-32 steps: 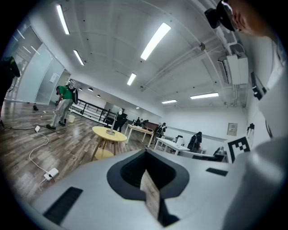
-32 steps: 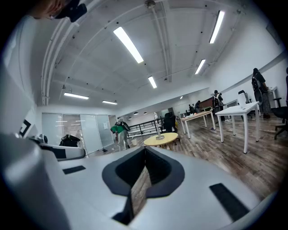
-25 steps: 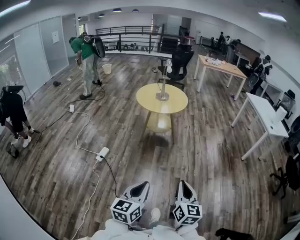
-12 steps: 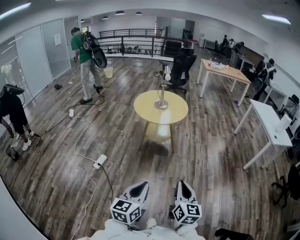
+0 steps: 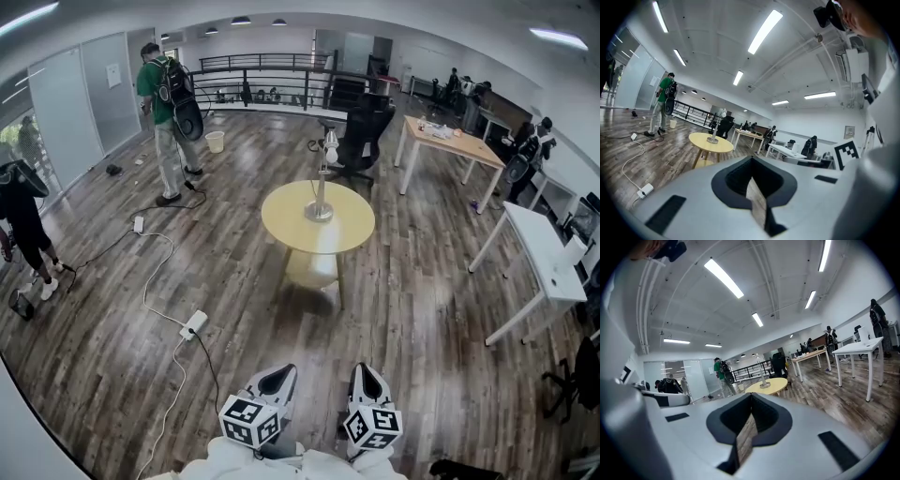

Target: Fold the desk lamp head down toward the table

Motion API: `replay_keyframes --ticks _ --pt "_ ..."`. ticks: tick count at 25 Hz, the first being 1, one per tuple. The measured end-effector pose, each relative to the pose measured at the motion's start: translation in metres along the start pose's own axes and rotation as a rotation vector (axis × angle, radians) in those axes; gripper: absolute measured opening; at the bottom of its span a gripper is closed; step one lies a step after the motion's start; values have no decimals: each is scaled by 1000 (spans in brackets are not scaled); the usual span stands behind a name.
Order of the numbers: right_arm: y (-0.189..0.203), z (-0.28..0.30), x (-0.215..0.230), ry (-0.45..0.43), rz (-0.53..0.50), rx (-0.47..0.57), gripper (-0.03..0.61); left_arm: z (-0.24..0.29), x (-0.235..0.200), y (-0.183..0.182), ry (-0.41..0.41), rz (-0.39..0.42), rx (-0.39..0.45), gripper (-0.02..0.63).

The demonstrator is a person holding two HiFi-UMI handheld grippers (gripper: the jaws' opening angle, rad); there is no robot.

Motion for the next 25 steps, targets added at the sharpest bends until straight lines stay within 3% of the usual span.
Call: replay_keyframes --ticks 14,25 --pt "-20 88 36 25 -5 -5 13 90 -42 -28 16 16 -6 2" --pt "-49 183 51 41 8 20 12 166 -96 -73 33 36 -11 2"
Point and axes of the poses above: the fingertips, and each gripper's own axes: z forward along the fingers, x to its right, y out of its underside, the point moved 3 cm from there along -z, backward along the fingers
